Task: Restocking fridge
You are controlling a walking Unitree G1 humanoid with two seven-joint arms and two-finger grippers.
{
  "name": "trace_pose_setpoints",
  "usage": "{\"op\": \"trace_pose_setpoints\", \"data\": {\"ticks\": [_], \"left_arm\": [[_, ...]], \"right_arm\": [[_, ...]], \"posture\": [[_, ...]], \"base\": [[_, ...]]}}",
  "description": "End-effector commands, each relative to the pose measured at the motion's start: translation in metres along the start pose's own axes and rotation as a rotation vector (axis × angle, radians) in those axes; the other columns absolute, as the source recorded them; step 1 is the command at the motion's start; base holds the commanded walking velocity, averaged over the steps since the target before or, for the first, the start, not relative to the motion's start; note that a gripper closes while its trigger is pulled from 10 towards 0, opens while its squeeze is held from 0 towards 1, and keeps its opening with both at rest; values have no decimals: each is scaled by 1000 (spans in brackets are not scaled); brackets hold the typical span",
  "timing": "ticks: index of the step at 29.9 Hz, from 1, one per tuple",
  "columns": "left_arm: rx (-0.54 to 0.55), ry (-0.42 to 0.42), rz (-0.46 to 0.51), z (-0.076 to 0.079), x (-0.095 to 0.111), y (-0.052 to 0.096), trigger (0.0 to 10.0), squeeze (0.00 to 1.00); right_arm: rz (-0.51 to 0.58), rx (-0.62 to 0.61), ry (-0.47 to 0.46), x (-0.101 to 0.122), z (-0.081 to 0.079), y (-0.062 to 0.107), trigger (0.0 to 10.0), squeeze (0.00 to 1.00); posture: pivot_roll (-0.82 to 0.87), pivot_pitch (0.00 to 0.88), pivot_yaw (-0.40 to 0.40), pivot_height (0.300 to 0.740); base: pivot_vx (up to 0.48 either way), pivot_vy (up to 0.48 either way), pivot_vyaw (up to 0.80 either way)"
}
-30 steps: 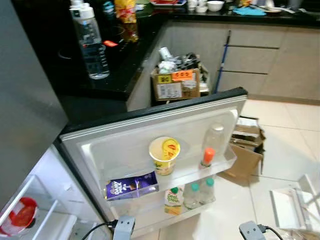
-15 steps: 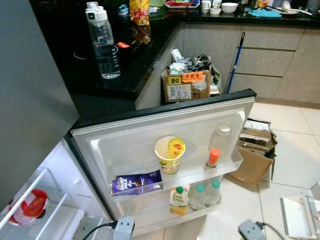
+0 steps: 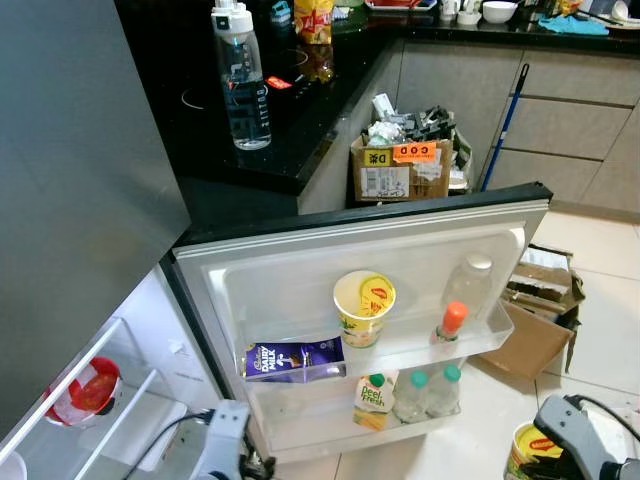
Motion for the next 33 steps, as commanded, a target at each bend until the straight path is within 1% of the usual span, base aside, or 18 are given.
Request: {"op": "trace_pose_setpoints", "data": {"ticks": [1, 2, 4, 6, 7, 9, 11, 12, 14, 15, 17, 19, 23, 24, 25, 27, 29, 33], "left_arm": [[8, -26, -40, -8, -11, 6, 10000, 0], [8, -26, -40, -8, -11, 6, 10000, 0], [16, -31, -81, -11, -23, 10, 10000, 0], [-5, -53, -123, -6, -35, 11, 10000, 0], [-5, -53, -123, -6, -35, 11, 10000, 0], [-34, -67, -145, 2, -43, 11, 10000, 0], [-57, -82, -157, 9, -47, 11, 10000, 0], [-57, -82, -157, 9, -47, 11, 10000, 0], [-73, -95, -166, 14, -50, 10, 10000, 0], [-73, -95, -166, 14, -50, 10, 10000, 0], [-92, -114, -182, 19, -54, 10, 10000, 0], [-100, -125, -190, 22, -56, 10, 10000, 0], [-99, -127, -192, 23, -56, 9, 10000, 0], [-101, -129, -191, 25, -55, 8, 10000, 0], [-103, -131, -189, 26, -55, 7, 10000, 0], [-103, -131, -189, 26, -55, 7, 10000, 0], [-112, -131, -182, 30, -52, 5, 10000, 0], [-119, -132, -178, 33, -51, 4, 10000, 0]], "right_arm": [[49, 46, 26, 14, -2, 8, 10000, 0], [49, 46, 26, 14, -2, 8, 10000, 0], [115, 91, 86, 37, -3, 18, 10000, 0], [204, 134, 153, 70, -9, 28, 10000, 0], [204, 134, 153, 70, -9, 28, 10000, 0], [288, 163, 213, 100, -15, 37, 10000, 0], [353, 186, 268, 124, -21, 45, 10000, 0], [353, 186, 268, 124, -21, 45, 10000, 0], [397, 210, 310, 140, -27, 51, 10000, 0], [397, 210, 310, 140, -27, 51, 10000, 0], [457, 234, 388, 166, -35, 61, 10000, 0], [488, 240, 442, 185, -41, 70, 10000, 0], [481, 203, 472, 195, -37, 72, 10000, 0], [450, 141, 520, 203, -29, 69, 10000, 0], [439, 120, 534, 206, -27, 68, 10000, 0], [439, 120, 534, 206, -27, 68, 10000, 0], [405, 108, 561, 207, -25, 67, 10000, 0], [386, 108, 569, 208, -26, 67, 10000, 0]], "posture": [[-127, 0, 10, 740], [-127, 0, 10, 740], [-129, 0, 14, 740], [-131, 0, 14, 740], [-131, 0, 14, 740], [-131, 0, 11, 740], [-131, 0, 11, 740], [-131, 0, 11, 740], [-133, 0, 7, 740], [-133, 0, 7, 740], [-139, 0, 6, 740], [-141, 0, 7, 740], [-141, 0, 7, 740], [-138, 0, 4, 740], [-138, 0, 4, 740], [-138, 0, 4, 740], [-136, 0, 2, 740], [-136, 0, 1, 740]], "base": [[0, 0, 0], [0, 0, 0], [0, 0, 0], [0, 0, 0], [0, 0, 0], [0, 0, 0], [0, 0, 0], [0, 0, 0], [0, 0, 0], [0, 0, 0], [0, 0, 0], [0, 0, 0], [0, 0, 0], [0, 0, 0], [0, 0, 0], [0, 0, 0], [0, 0, 0], [0, 0, 0]]}}
Point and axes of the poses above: a point about 5 cm out from each wrist's last joint towards the gripper, its own y axis pointing back from the gripper into the wrist, its own x axis along the axis of the wrist's last joint, z = x × y, the point moved 6 cm from there along -y, pointing out of the wrist towards the gripper, and after that the axes turned 3 degrees about y, right-handed, at the moved point
